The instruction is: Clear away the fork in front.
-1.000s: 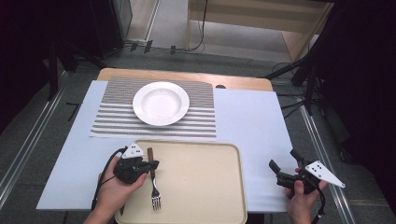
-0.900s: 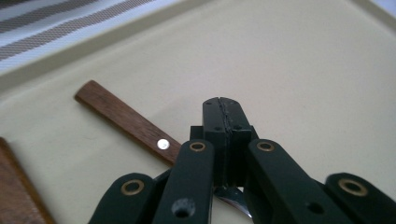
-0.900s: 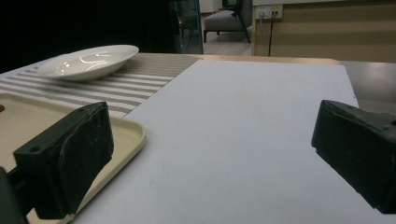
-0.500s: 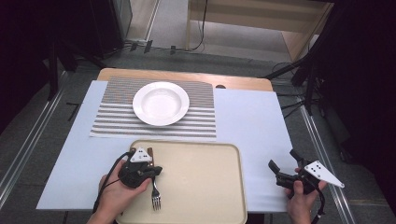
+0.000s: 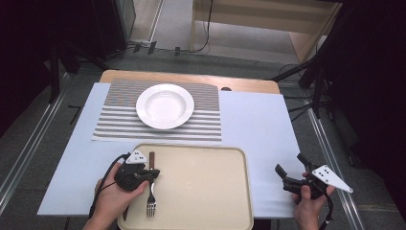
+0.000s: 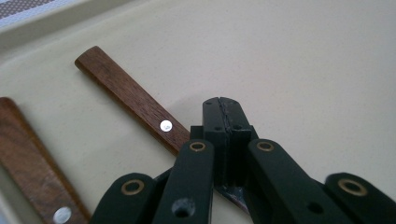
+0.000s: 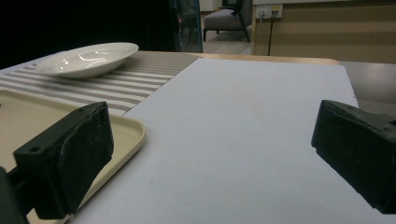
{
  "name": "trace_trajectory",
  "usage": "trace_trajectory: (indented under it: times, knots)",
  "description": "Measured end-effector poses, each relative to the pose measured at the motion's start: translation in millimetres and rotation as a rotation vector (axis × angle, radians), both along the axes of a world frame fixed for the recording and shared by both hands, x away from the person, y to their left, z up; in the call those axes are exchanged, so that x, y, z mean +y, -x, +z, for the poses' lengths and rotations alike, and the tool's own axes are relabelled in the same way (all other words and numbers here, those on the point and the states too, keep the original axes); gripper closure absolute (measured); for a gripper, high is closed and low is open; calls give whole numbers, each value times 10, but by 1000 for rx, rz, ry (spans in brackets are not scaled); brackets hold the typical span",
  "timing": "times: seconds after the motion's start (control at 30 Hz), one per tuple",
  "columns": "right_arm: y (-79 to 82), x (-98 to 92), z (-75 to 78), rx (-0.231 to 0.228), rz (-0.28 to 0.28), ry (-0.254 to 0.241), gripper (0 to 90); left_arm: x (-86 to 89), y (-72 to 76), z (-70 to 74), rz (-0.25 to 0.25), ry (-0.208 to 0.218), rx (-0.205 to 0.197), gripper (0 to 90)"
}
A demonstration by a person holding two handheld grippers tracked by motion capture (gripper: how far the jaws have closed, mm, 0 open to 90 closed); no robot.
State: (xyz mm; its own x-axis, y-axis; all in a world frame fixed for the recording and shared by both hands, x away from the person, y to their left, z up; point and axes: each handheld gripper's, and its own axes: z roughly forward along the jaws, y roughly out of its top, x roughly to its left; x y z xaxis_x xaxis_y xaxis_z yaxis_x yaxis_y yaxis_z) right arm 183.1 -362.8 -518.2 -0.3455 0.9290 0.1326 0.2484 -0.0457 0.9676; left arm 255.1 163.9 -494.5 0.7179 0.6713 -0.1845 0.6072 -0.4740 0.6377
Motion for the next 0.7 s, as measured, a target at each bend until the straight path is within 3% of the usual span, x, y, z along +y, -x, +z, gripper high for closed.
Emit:
trace_trajectory:
  times: [0.33,0.7]
  knots:
    - [-5,7,-1,-2,-2,6,0,127,24,10,20,3,3,899]
    - [-5,17,-2,3,-3,7,0,131,-57,-23,57,30,-3,898]
